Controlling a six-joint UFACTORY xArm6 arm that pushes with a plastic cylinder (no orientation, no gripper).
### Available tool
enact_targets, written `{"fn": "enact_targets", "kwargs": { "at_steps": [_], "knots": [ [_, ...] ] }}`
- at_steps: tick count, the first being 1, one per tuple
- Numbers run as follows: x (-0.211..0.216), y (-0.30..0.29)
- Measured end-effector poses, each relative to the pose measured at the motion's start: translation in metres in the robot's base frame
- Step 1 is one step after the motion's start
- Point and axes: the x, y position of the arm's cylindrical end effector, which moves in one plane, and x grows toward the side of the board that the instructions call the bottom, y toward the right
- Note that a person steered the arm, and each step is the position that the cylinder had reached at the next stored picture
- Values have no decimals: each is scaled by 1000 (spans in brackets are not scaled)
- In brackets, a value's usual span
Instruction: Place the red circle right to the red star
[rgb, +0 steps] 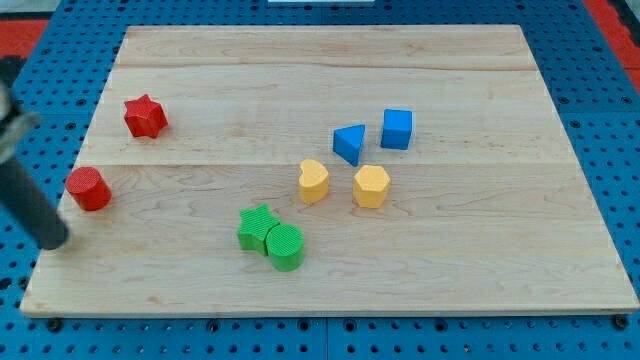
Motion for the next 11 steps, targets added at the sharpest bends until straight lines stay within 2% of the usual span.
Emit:
{"fn": "enact_targets", "kwargs": {
  "at_steps": [2, 3, 4, 6, 7, 8, 9, 11],
  "knots": [
    [-31, 16],
    [-77, 28],
    [-95, 53],
    [-80, 56],
    [-107, 109],
    [-137, 101],
    [-128, 123],
    [-128, 132]
  ]
}}
